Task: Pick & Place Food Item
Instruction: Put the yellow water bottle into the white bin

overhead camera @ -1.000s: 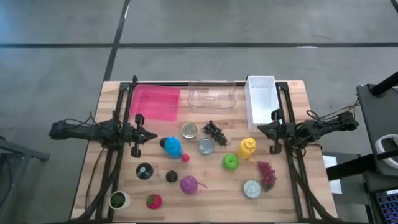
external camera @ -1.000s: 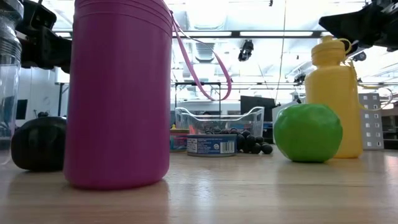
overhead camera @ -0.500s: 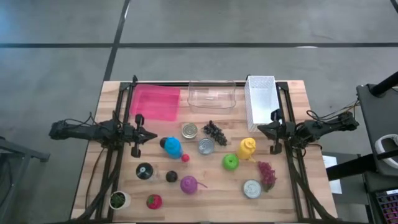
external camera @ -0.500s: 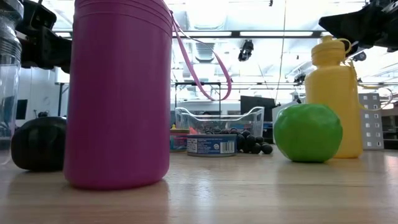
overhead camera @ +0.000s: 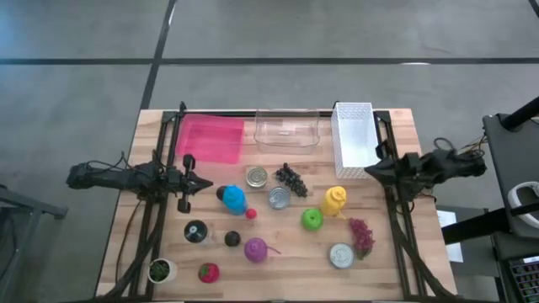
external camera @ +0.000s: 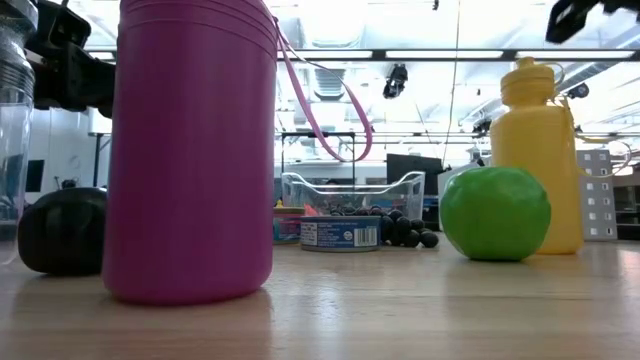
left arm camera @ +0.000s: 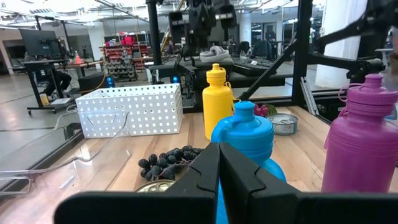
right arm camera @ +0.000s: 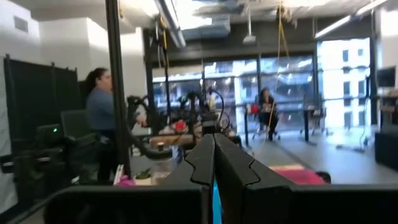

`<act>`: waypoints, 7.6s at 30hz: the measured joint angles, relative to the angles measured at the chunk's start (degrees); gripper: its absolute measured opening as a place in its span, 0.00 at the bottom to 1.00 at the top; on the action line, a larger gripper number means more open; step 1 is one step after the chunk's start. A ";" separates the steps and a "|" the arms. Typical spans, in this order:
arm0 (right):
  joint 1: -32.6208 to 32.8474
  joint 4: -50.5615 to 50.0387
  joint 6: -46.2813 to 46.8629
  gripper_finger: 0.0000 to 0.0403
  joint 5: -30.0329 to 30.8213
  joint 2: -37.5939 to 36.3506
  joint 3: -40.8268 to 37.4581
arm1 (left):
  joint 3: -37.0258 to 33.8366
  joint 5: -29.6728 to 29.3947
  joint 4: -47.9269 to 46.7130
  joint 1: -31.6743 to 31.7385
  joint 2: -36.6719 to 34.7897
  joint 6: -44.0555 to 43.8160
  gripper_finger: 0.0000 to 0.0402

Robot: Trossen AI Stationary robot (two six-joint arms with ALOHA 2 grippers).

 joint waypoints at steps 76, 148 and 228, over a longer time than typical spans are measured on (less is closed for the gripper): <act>-0.04 -49.84 -3.41 0.39 -12.62 45.16 33.16 | 0.00 0.00 0.00 0.00 0.00 0.00 0.04; -4.07 -47.53 0.50 0.19 -6.11 48.26 29.32 | 0.00 0.00 0.00 0.01 0.00 0.00 0.04; -21.01 -68.33 11.17 0.16 8.27 46.75 64.87 | 0.00 0.00 0.00 0.01 0.00 0.00 0.04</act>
